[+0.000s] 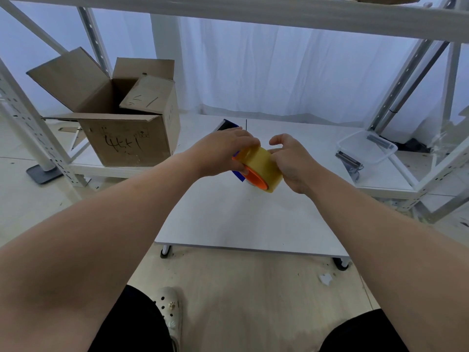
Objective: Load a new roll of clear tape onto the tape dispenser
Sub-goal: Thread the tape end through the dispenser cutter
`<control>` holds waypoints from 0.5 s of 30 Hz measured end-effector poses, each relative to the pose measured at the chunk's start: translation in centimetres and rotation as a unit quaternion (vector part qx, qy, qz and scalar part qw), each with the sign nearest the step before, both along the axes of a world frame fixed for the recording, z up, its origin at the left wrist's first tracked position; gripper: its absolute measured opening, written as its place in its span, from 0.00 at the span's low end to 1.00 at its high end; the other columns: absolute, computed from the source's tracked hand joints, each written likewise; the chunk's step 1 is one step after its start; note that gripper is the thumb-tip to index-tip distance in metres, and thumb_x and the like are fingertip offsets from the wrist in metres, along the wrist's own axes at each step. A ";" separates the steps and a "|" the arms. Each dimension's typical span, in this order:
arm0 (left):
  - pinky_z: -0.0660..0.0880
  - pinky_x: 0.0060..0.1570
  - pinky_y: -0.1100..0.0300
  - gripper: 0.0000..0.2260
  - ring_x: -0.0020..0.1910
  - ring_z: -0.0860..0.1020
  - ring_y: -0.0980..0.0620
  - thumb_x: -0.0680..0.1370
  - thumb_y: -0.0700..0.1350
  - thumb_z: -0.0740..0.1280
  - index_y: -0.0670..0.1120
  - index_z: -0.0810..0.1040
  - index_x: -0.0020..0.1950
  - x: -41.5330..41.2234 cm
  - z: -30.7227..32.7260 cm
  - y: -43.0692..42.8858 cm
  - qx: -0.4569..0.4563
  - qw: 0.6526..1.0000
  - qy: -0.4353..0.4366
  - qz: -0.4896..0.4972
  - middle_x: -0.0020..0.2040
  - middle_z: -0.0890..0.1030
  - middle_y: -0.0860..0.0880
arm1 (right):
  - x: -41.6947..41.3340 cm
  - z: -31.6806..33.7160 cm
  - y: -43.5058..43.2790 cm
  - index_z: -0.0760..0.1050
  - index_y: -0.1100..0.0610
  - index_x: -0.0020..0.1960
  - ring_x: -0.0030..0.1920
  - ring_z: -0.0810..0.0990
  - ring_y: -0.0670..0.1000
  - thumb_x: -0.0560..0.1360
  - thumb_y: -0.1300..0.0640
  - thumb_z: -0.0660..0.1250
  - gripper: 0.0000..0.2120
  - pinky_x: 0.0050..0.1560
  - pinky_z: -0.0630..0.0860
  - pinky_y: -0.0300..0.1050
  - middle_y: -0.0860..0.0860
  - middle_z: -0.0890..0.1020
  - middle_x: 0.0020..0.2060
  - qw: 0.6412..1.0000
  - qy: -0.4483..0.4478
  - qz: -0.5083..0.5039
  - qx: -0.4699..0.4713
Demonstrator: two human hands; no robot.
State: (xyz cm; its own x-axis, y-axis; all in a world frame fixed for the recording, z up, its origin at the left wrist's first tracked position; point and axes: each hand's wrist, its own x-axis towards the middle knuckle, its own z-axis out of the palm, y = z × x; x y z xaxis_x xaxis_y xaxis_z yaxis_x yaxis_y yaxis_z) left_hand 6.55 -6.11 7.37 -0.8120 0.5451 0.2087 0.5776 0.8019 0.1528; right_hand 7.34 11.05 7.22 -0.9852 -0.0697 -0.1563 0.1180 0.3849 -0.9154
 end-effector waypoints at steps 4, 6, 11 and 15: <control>0.67 0.54 0.62 0.25 0.63 0.70 0.52 0.73 0.52 0.71 0.53 0.68 0.69 0.0 -0.2 -0.3 0.001 1.000 -0.029 0.007 0.65 0.72 0.54 | 0.1 0.2 0.0 0.66 0.54 0.57 0.50 0.71 0.52 0.75 0.61 0.60 0.12 0.47 0.71 0.46 0.48 0.71 0.46 0.997 -0.020 0.000 -0.069; 0.67 0.54 0.61 0.26 0.63 0.70 0.52 0.73 0.53 0.70 0.53 0.67 0.69 0.0 -0.4 -0.3 -0.003 0.999 -0.037 0.007 0.66 0.72 0.53 | 0.2 0.2 -0.2 0.67 0.55 0.58 0.51 0.70 0.51 0.76 0.61 0.59 0.12 0.48 0.71 0.46 0.48 0.71 0.46 0.998 -0.019 -0.002 -0.052; 0.65 0.54 0.63 0.25 0.64 0.69 0.52 0.73 0.52 0.70 0.52 0.68 0.69 0.0 -0.2 -0.1 -0.010 1.000 -0.022 -0.001 0.66 0.73 0.53 | 0.1 0.1 -0.3 0.65 0.52 0.59 0.54 0.70 0.53 0.77 0.65 0.55 0.14 0.52 0.71 0.48 0.51 0.71 0.54 1.000 -0.007 -0.001 0.005; 0.66 0.55 0.62 0.26 0.64 0.69 0.52 0.73 0.52 0.71 0.53 0.68 0.68 -0.3 -0.1 -0.1 0.007 1.000 -0.014 0.005 0.66 0.72 0.53 | 0.2 0.1 0.1 0.63 0.51 0.59 0.49 0.73 0.51 0.77 0.68 0.56 0.16 0.50 0.73 0.48 0.51 0.72 0.52 1.000 0.006 0.007 0.003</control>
